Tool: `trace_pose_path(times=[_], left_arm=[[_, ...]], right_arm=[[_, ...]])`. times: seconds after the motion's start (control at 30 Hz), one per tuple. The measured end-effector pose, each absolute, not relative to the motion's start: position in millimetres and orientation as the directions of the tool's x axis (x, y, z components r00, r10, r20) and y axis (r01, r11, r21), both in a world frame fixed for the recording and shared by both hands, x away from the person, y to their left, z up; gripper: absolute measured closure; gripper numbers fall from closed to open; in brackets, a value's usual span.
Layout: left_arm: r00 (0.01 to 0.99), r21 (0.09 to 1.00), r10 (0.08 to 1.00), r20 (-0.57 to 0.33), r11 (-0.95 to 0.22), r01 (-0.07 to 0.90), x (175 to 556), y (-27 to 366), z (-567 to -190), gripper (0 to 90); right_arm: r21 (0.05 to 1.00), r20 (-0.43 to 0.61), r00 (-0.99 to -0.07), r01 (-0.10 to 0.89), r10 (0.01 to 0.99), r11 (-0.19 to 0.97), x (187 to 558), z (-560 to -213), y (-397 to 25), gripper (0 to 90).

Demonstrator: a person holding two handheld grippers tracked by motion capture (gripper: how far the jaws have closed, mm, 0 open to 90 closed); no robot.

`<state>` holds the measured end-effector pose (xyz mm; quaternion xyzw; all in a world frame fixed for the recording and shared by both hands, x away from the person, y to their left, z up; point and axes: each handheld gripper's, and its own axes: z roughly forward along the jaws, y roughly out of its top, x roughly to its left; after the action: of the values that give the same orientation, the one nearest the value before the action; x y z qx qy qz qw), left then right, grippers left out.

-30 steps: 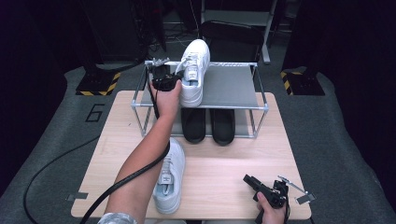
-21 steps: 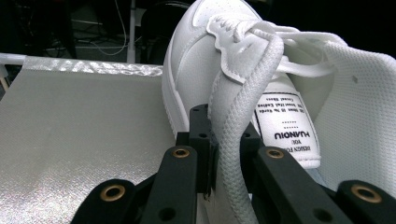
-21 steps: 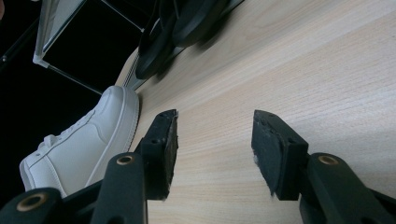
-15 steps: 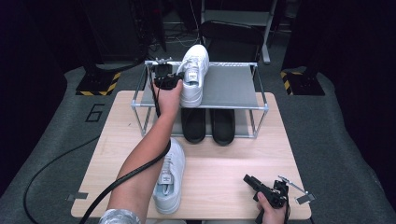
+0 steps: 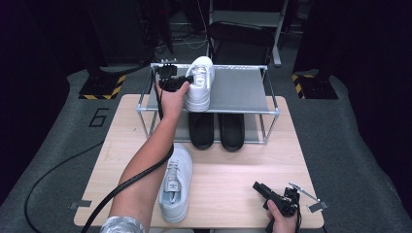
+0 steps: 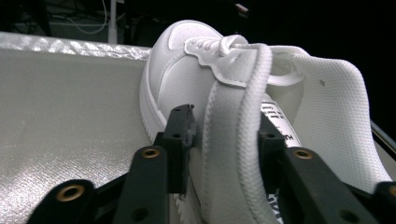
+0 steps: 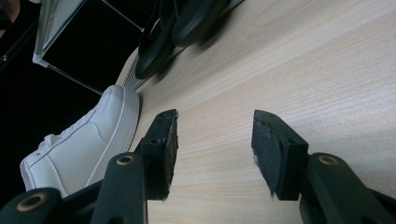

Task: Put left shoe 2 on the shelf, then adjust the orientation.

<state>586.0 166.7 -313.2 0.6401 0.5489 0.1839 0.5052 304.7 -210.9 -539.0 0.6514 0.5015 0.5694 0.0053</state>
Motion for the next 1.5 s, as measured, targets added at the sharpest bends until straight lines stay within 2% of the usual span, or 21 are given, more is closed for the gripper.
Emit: trace_pose_path(times=[0.13, 0.27, 0.63, 1.03, 1.5], left_arm=[[0.351, 0.843, 0.879, -0.323, 0.099, 0.529, 588, 169, -311, 58.1], [0.365, 0.868, 0.876, -0.314, 0.110, 0.484, 586, 172, -299, 52.0], [0.422, 0.893, 0.864, -0.274, 0.067, 0.444, 566, 171, -279, 52.5], [0.462, 0.920, 0.863, -0.205, 0.009, 0.391, 521, 202, -289, 52.2], [0.479, 0.922, 0.848, -0.228, 0.030, 0.387, 467, 252, -314, 51.2]], right_arm=[[0.576, 0.736, -0.152, 0.651, 0.659, -0.494, 305, -539, -209, 50.8], [0.572, 0.735, -0.143, 0.655, 0.662, -0.494, 305, -539, -210, 50.8], [0.573, 0.735, -0.151, 0.659, 0.661, -0.487, 306, -539, -206, 50.7], [0.588, 0.725, -0.174, 0.661, 0.666, -0.467, 308, -537, -200, 50.5], [0.670, 0.617, -0.235, 0.657, 0.751, -0.346, 311, -525, -176, 50.2]])
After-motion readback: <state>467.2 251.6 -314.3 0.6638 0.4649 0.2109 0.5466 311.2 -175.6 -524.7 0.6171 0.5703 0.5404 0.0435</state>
